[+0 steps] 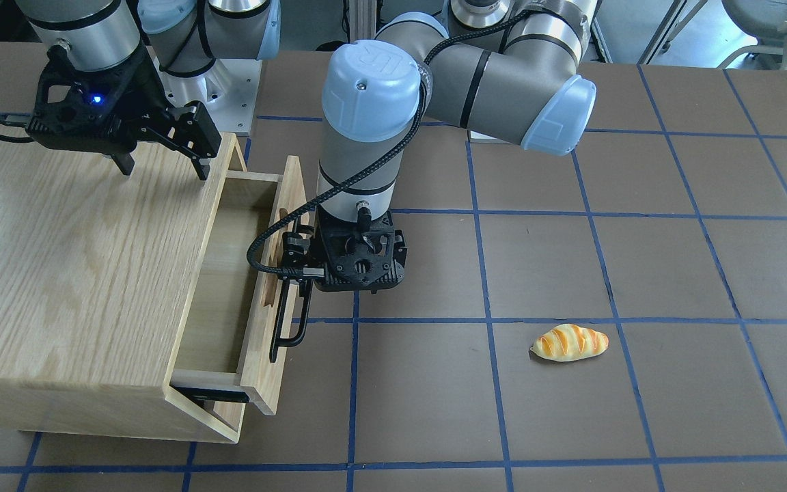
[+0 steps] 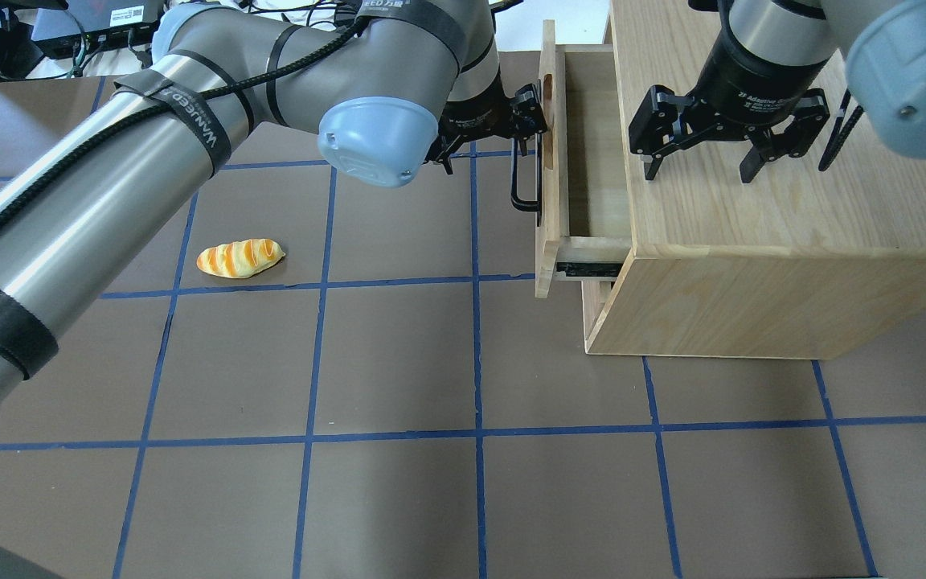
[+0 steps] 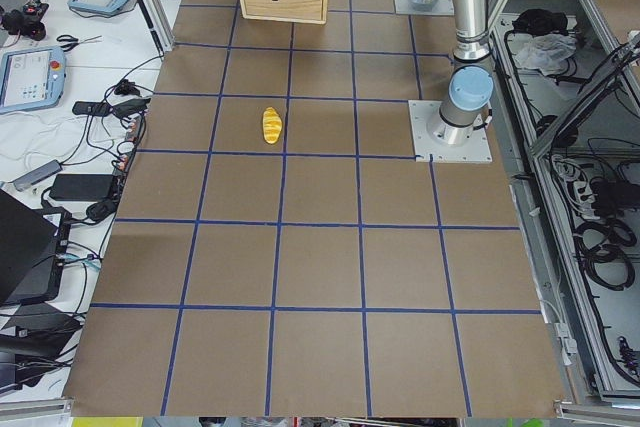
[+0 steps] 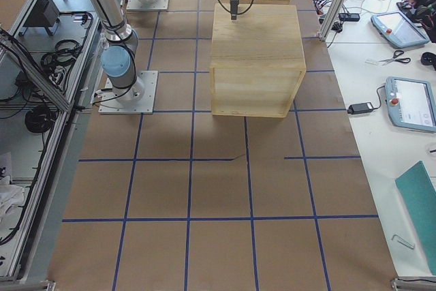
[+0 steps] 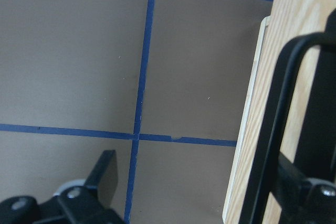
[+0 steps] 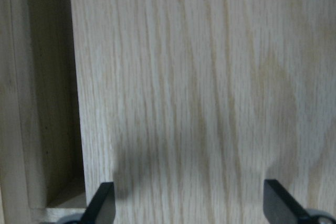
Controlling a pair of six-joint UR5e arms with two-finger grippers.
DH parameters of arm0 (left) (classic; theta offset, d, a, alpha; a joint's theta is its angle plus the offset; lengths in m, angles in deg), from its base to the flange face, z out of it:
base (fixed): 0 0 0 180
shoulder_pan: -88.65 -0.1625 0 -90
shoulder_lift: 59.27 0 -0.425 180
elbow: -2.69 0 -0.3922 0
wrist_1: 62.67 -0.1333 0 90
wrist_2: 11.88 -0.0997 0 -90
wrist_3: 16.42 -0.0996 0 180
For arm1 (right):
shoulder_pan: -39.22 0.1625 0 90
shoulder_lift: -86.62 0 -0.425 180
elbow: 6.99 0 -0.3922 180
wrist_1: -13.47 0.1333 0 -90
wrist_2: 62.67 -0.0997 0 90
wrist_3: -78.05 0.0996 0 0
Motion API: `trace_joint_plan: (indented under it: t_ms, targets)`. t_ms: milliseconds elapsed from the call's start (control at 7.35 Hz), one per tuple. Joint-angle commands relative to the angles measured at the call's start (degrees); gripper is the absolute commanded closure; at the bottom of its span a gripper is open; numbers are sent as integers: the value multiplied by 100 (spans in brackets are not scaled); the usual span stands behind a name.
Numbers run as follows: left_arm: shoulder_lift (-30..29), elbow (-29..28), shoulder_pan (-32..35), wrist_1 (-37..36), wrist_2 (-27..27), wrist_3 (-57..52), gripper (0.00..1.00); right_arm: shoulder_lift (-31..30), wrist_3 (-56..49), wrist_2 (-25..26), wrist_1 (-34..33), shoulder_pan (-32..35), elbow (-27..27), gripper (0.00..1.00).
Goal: Open upper drawer
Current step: 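Pull the handle with the left gripper away from the cabinet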
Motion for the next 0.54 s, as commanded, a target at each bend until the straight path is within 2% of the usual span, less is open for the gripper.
trace_joint_plan:
  t_ms: [0,408]
  targets:
    - [77,6,-141,150,3,-1,0,0,0,1,0,0,0,0]
    - [147,15,-317,238,3,-9,0,0,0,2,0,0,0,0]
